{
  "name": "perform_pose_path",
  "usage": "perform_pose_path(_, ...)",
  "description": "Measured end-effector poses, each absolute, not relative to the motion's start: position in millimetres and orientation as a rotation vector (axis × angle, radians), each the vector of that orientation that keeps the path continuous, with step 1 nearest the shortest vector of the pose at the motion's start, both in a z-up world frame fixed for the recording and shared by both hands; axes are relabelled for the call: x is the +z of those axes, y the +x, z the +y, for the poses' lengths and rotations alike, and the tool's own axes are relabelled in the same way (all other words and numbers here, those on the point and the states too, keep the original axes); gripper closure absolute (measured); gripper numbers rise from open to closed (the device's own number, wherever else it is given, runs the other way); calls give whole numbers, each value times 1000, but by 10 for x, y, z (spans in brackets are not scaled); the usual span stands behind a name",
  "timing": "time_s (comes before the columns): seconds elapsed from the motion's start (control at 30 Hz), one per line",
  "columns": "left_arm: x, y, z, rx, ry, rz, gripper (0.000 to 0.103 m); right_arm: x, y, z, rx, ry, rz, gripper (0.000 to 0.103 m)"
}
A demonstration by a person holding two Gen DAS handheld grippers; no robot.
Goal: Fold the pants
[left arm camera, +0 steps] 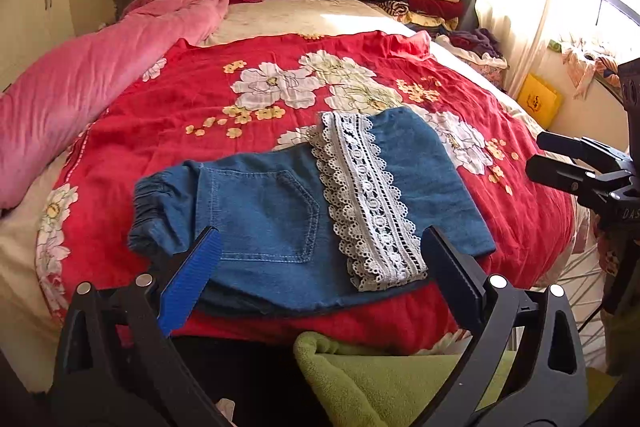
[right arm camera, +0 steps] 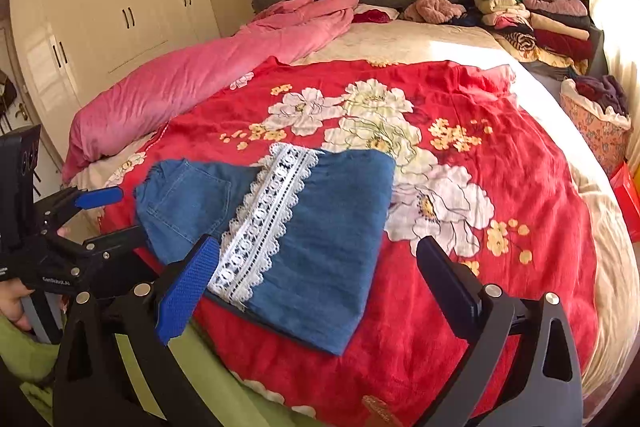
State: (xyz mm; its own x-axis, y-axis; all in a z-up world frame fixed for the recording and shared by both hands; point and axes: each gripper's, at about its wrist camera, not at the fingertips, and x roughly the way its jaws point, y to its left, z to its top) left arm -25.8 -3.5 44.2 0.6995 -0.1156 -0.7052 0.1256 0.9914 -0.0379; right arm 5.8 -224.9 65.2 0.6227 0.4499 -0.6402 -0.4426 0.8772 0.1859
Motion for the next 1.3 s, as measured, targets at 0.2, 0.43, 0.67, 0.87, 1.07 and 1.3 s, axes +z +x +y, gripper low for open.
perform_pose_path(0.2,489,-328,158,-102,-14,759,10,858,105,-2051,533,-22,703,5)
perform_pose_path(0.43,522,-392,405,-77,-57,733,10,1017,210,-1796,564,-30,695,4)
perform_pose_path(0.67,460,-429,664,-43,-100,724,10,1091,327,-1456,610,-38,700,5)
perform_pose_path(0.87,393,-437,873,-17,-133,722,10,1030,412,-1092,655,-93,726,4)
perform_pose_path(1.07,220,-428,1248,-12,-242,752,10,917,581,-758,705,-152,757,4)
perform_pose_path(1.3,38,-349,1360,21,-257,787,10,669,850,-369,770,-202,821,4)
